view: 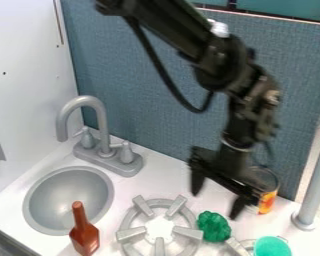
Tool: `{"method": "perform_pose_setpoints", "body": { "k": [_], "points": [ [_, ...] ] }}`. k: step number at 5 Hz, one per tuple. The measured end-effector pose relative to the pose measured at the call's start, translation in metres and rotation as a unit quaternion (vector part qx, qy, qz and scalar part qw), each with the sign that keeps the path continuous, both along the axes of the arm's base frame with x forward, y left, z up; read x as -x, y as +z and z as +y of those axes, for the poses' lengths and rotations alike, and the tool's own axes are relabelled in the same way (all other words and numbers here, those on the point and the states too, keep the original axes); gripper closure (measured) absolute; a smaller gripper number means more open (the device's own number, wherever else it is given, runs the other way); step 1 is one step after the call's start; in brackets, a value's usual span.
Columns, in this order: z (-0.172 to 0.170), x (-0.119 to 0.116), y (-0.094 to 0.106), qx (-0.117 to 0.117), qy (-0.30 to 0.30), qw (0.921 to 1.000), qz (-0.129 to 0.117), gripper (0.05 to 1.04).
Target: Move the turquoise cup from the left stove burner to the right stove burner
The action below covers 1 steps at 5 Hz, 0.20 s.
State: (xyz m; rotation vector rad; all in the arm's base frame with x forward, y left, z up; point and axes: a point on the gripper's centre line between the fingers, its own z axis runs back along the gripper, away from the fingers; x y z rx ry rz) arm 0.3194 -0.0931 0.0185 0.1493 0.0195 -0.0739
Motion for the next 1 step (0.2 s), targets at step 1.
{"method": "perform_pose_setpoints", "body": {
  "k": [1],
  "points": [
    [0.052,0.0078,-0.0027,-0.027,0.076,0.9966,0.018,0.081]
  ]
}}
